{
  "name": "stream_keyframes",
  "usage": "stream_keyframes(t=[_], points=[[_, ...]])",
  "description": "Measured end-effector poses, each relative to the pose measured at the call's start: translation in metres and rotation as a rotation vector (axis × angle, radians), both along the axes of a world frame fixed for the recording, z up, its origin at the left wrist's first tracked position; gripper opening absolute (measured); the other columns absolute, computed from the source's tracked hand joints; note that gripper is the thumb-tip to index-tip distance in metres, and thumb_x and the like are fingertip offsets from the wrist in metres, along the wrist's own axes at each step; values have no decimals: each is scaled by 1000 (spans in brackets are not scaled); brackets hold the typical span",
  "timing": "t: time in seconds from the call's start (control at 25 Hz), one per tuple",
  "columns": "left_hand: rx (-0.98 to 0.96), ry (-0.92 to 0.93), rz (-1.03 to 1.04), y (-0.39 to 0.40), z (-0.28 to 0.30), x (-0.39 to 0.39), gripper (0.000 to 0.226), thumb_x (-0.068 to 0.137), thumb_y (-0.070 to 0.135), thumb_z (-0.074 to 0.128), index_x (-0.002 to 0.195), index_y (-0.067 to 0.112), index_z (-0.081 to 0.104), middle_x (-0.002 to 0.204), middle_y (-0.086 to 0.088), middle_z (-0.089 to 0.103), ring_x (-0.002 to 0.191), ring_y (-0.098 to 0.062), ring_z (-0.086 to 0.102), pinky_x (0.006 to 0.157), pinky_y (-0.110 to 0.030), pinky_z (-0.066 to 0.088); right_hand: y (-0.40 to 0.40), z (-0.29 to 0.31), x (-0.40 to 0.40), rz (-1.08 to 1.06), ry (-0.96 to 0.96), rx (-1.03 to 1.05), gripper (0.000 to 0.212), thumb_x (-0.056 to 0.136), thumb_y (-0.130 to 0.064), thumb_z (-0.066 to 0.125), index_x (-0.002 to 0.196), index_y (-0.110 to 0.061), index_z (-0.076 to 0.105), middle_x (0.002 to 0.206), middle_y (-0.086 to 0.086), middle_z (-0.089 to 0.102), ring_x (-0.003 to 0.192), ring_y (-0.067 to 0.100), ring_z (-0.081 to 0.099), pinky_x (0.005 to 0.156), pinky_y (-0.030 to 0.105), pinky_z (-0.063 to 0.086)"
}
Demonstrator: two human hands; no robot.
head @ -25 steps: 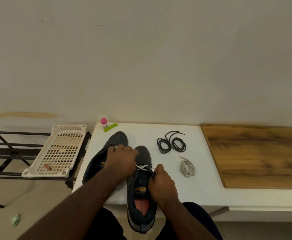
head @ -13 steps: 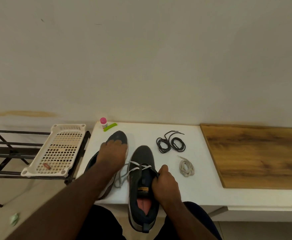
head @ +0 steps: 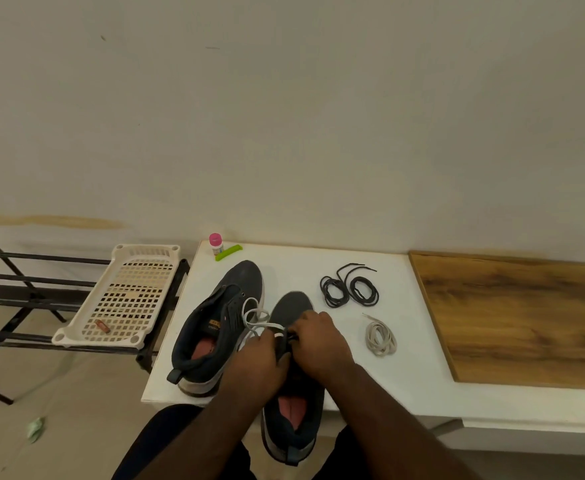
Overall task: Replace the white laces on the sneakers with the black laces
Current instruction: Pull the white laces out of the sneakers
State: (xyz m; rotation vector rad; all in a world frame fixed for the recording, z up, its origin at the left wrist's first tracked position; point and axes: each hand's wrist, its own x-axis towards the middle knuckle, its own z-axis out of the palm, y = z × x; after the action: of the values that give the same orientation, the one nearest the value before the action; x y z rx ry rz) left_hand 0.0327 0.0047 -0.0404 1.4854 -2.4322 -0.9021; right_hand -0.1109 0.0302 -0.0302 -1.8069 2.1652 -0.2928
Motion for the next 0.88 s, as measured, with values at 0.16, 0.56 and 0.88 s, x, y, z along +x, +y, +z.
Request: stream_keyframes(t=[0.16, 0.56, 0.88], points=[[-30, 32, 49, -4, -2, 3, 24, 97, 35, 46, 116, 23, 55, 109, 0, 62, 98, -17, 59, 79, -27, 43, -5, 1, 5, -79, 25, -24, 18, 92, -20, 52, 104, -16, 65, 111, 4, 53, 109, 21, 48, 80, 32, 45], [-53, 46, 63, -1, -8, 3, 24, 97, 38, 42, 112, 25, 55, 101, 4, 61, 89, -11, 58, 78, -28, 49, -4, 7, 5, 62, 201, -2, 28, 93, -34, 52, 111, -18, 66, 117, 4, 56, 116, 26, 46, 89, 38, 45], [-50, 25, 88, -2, -8, 4, 15, 96, 38, 43, 100, 25, 50, 94, 5, 55, 84, -12, 56, 76, -30, 50, -4, 8, -40, -126, 69, -34, 28, 91, -31, 54, 111, -17, 69, 115, 1, 58, 116, 24, 49, 93, 39, 46]])
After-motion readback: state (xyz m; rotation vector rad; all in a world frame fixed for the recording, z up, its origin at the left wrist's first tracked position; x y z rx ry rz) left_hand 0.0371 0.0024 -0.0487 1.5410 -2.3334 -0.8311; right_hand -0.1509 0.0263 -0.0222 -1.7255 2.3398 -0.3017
